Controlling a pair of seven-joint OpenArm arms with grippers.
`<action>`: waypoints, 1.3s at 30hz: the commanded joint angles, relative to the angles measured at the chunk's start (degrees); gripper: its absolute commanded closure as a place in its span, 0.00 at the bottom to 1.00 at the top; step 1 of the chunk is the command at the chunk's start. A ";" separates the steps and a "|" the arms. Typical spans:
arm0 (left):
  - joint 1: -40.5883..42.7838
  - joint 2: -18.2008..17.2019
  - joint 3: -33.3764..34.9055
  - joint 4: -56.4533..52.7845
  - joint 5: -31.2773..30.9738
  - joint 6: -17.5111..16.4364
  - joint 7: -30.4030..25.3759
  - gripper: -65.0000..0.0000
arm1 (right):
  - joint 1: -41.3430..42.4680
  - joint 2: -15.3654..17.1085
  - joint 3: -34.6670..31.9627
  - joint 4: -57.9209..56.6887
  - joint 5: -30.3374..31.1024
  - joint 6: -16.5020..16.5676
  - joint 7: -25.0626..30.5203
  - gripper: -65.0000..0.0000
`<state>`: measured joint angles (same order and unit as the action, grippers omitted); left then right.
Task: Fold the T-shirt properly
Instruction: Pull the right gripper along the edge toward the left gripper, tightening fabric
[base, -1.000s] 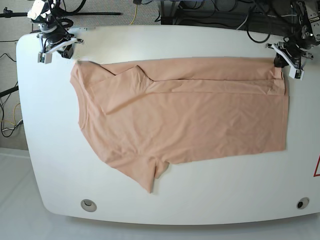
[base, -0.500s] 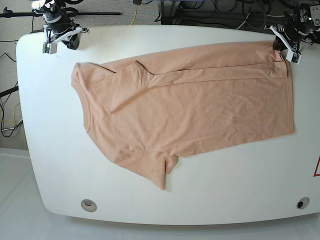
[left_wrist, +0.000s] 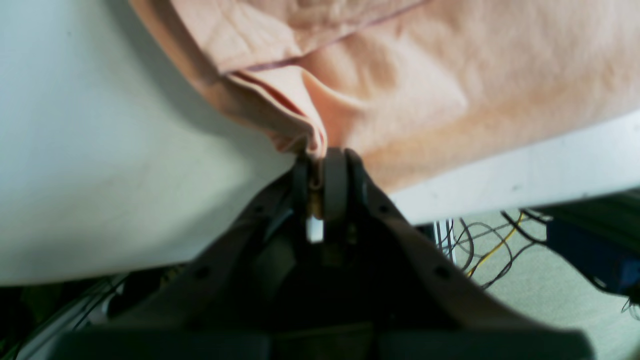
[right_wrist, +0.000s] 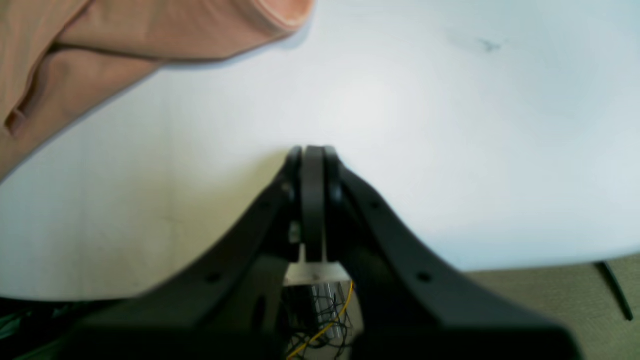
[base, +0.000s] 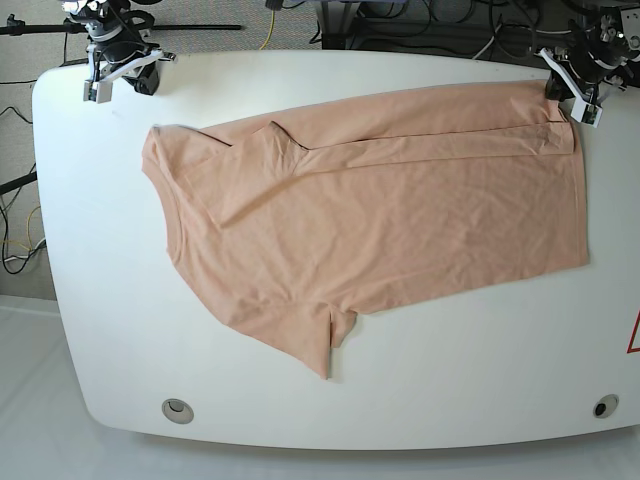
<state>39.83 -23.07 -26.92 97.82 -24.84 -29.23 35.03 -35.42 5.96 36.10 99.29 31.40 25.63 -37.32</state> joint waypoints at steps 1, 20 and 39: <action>-0.30 -0.87 -0.36 0.62 -0.35 -0.06 -0.94 1.00 | -0.33 0.89 0.83 0.85 -0.21 -0.09 -0.54 1.00; -3.31 -0.42 -0.14 1.15 -0.16 0.78 0.61 1.00 | 2.14 1.31 -0.15 9.12 -0.38 -0.02 -0.29 0.52; -7.49 0.37 0.08 1.13 -0.05 2.19 1.00 1.00 | 12.67 0.28 -3.69 12.45 -0.84 5.95 -8.20 0.57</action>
<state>33.10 -22.02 -26.44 98.24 -24.45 -26.98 36.62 -24.21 6.22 32.23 109.69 29.80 30.35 -45.34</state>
